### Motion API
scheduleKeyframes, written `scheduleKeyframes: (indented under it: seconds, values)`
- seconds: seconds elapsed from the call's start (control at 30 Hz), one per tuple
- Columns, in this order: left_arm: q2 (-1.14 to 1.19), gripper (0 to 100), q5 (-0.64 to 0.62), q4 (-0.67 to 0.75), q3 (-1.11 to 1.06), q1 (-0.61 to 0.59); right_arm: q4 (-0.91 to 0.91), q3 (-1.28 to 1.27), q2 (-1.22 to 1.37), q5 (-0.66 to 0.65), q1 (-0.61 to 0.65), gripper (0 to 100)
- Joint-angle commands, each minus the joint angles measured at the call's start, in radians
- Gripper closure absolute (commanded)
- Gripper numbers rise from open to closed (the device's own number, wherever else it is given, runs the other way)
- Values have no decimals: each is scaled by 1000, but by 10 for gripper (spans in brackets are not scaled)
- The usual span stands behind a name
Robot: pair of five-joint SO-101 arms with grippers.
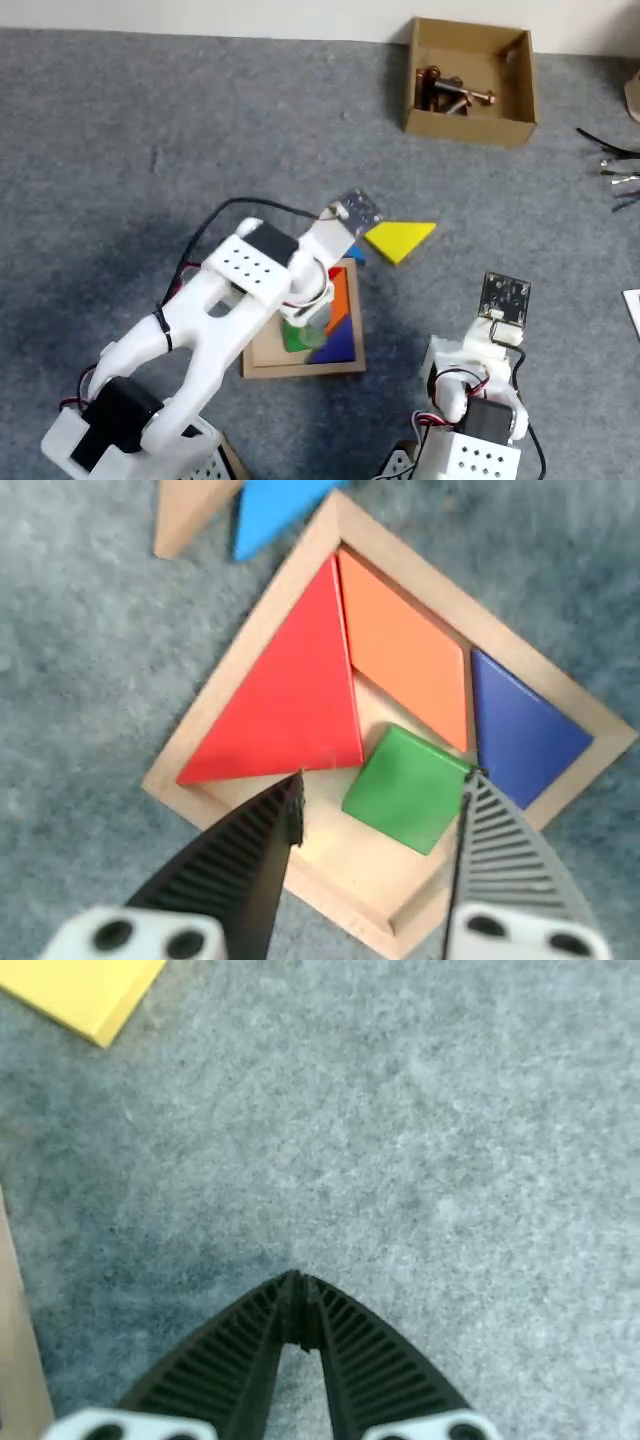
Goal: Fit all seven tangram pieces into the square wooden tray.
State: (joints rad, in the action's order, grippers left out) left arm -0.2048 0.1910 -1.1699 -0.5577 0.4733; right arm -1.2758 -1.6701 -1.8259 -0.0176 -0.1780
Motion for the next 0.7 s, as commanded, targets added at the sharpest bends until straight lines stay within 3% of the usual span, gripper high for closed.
scheduleKeyframes:
  seconds: [0.0, 0.27, 0.47, 0.67]
  values:
    - [-44, 841, -8, -12, 53, -56, 27, -114, -12, 9, -10, 994]
    - [-42, 994, -6, 40, -28, -107, 27, -114, -12, 9, -10, 994]
    - [-47, 994, -8, 295, -203, -102, 27, -114, -12, 9, -10, 994]
    - [-45, 994, -11, 316, -236, -48, 27, -114, -12, 9, -10, 994]
